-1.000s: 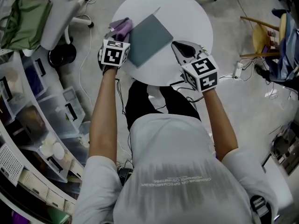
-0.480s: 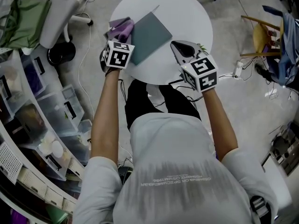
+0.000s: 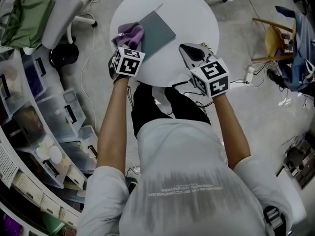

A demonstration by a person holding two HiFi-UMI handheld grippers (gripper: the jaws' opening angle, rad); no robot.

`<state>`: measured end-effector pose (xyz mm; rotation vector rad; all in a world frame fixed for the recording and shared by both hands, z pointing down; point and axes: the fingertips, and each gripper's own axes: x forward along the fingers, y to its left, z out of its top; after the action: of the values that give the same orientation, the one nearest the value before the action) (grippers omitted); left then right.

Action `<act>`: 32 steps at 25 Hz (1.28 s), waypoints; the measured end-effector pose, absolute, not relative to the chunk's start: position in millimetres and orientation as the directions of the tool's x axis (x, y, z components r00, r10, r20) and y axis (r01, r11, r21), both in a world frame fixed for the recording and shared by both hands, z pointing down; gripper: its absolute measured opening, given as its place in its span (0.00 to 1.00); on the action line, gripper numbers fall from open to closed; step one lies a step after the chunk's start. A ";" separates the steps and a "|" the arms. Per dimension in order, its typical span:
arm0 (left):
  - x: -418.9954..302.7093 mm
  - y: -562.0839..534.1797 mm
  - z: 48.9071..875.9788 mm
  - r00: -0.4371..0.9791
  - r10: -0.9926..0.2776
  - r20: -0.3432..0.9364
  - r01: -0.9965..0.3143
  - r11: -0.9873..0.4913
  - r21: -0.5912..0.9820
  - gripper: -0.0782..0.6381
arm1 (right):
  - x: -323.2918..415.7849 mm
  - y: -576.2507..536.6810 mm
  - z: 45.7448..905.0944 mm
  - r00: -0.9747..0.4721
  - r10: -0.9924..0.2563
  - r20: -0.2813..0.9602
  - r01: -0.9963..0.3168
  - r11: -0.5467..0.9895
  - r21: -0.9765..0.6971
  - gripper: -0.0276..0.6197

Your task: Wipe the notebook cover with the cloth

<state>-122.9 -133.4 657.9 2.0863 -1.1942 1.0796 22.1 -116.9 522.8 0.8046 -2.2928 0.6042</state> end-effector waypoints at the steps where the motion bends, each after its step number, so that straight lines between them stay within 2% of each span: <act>1: -118.2 -129.4 658.4 0.305 -0.474 0.826 -0.871 -0.490 0.041 0.18 | 23.4 -115.6 522.3 -0.620 -0.388 0.682 -0.672 0.711 -0.206 0.05; 7: -104.6 -113.2 659.9 0.318 -0.495 0.809 -0.889 -0.453 0.073 0.18 | 26.4 -104.5 521.3 -0.630 -0.377 0.679 -0.658 0.724 -0.209 0.05; 14: -82.5 -90.9 658.0 0.383 -0.444 0.810 -0.861 -0.489 0.139 0.18 | 23.4 -99.3 519.6 -0.642 -0.362 0.676 -0.638 0.742 -0.208 0.05; 24: -57.5 -53.2 651.9 0.558 -0.283 0.780 -0.757 -0.559 0.339 0.18 | -5.7 -94.4 519.7 -0.662 -0.333 0.671 -0.608 0.762 -0.222 0.05; 28: -67.8 -57.5 645.0 0.592 -0.307 0.745 -0.753 -0.541 0.375 0.18 | -17.3 -96.8 522.2 -0.656 -0.332 0.678 -0.611 0.760 -0.219 0.04; 32: -103.6 -85.9 624.2 0.539 -0.430 0.724 -0.813 -0.492 0.313 0.18 | -25.5 -102.8 519.1 -0.649 -0.352 0.675 -0.629 0.747 -0.215 0.05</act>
<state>-103.6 -85.9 624.2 2.1280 -0.9995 0.7604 -25.5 -102.8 519.1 0.7348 -2.3222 0.5840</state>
